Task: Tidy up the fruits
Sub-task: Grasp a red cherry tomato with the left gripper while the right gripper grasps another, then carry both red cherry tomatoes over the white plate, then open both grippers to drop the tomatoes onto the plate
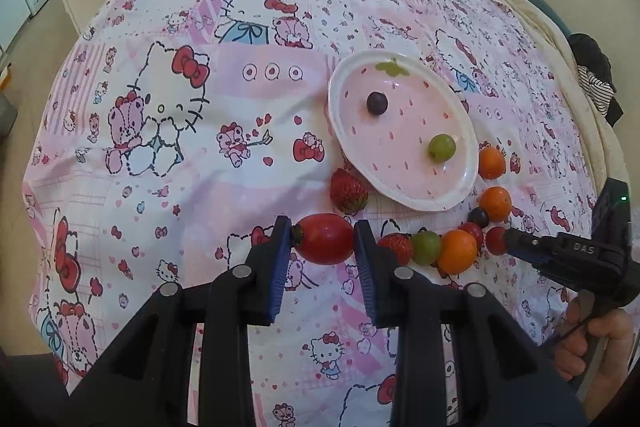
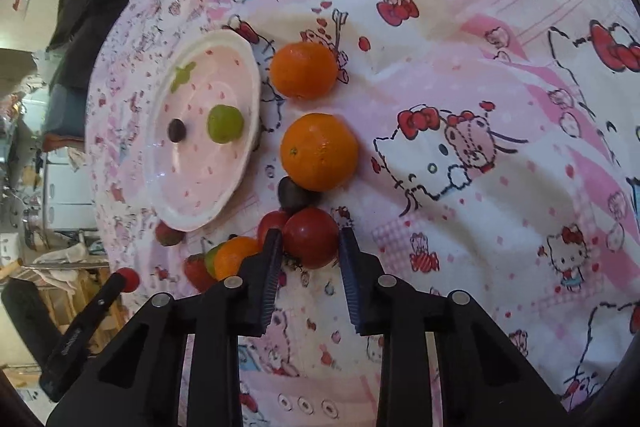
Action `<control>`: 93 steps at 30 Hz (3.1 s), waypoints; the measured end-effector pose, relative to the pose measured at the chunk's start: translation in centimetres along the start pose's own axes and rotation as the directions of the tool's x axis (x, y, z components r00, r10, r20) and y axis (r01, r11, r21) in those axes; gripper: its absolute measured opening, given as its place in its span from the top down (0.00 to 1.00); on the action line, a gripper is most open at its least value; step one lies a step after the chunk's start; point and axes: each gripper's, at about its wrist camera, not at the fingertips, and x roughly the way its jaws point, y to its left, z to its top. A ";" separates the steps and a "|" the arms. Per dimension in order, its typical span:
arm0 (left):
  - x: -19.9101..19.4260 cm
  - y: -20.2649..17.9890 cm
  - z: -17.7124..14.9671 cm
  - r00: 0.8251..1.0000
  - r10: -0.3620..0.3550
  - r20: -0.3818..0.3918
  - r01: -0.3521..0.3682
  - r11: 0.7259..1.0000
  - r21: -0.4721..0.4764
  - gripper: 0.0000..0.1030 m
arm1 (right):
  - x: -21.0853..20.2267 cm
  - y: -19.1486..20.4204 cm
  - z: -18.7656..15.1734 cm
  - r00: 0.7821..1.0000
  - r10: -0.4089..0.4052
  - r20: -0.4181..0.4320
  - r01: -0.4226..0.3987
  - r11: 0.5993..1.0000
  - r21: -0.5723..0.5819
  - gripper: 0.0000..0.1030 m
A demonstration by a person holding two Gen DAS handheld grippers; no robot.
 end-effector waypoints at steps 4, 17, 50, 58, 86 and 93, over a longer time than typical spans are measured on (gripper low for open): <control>-0.6 0.1 0.0 0.999 0.011 0.039 -0.012 1.000 0.016 0.73 | -1.4 1.0 -0.1 0.998 0.042 0.038 -0.041 0.999 -0.030 0.86; 0.0 -0.1 0.2 0.999 0.027 0.037 -0.028 0.999 0.028 0.73 | 1.8 0.5 1.3 0.991 -0.130 0.011 0.130 0.991 -0.024 0.54; -1.2 -3.8 10.0 0.988 0.011 0.153 -0.040 0.981 0.188 0.73 | -3.6 8.3 8.5 0.977 0.165 0.137 -0.133 0.967 -0.220 0.67; 3.3 -6.3 10.7 0.991 0.019 0.131 -0.053 0.963 0.262 0.73 | 1.2 9.5 10.9 0.994 0.079 0.078 -0.055 0.962 -0.266 0.67; 10.3 -6.0 8.3 0.999 0.037 -0.013 -0.031 0.948 0.316 0.72 | 5.6 8.5 10.8 0.999 0.008 0.049 0.003 0.975 -0.224 0.64; 9.9 -6.1 8.5 0.999 0.019 -0.028 -0.010 0.952 0.306 0.61 | 4.8 9.3 10.7 0.996 0.005 0.091 0.018 0.968 -0.250 0.32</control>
